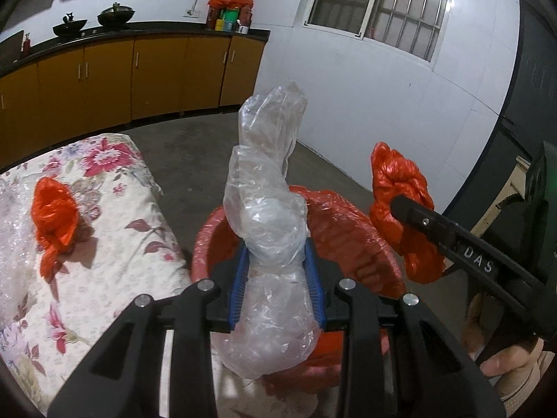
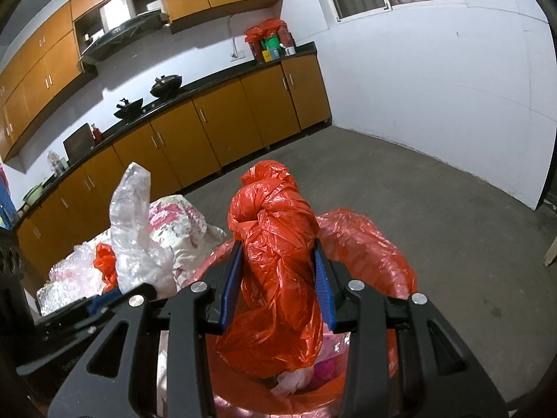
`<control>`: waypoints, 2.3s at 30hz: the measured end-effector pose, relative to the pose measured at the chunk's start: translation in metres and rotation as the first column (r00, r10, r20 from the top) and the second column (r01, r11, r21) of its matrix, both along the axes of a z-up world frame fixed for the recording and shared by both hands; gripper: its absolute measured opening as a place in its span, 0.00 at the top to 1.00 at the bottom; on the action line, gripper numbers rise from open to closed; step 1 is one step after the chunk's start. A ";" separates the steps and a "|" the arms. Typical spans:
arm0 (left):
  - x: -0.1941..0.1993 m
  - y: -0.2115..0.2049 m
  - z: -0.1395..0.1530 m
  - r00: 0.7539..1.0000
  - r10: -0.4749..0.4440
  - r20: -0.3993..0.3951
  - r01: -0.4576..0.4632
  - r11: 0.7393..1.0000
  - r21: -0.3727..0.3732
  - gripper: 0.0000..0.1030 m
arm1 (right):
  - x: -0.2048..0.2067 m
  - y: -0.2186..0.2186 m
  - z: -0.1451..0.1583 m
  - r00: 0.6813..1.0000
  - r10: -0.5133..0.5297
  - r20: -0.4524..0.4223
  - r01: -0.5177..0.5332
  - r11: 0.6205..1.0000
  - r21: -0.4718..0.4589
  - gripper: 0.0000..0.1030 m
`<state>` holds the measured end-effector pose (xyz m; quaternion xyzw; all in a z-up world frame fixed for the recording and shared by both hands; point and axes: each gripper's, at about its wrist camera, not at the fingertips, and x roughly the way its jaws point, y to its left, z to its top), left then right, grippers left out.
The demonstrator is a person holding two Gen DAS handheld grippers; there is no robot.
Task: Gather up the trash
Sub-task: 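Carry both items over the wastebasket and open both grippers, then move both grippers back over the table toward the remaining bags, then grasp the red bag with the right gripper while the left grasps bubble wrap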
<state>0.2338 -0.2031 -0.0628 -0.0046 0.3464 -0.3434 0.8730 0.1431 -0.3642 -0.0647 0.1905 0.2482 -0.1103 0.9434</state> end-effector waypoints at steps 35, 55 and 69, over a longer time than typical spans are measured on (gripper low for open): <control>-0.006 0.129 -0.022 0.921 0.368 0.127 -0.387 0.901 0.199 0.17 | 0.011 0.036 -0.003 0.997 0.073 -0.013 -0.073 0.997 -0.033 0.27; -0.027 0.336 -0.025 0.623 0.771 0.134 -0.780 0.599 0.180 0.17 | 0.097 0.201 -0.011 0.892 0.445 -0.078 -0.451 0.889 -0.077 0.26; 0.003 0.355 -0.019 0.622 0.773 0.126 -0.783 0.607 0.136 0.17 | 0.213 0.264 -0.023 0.878 0.456 -0.149 -0.470 0.879 -0.076 0.26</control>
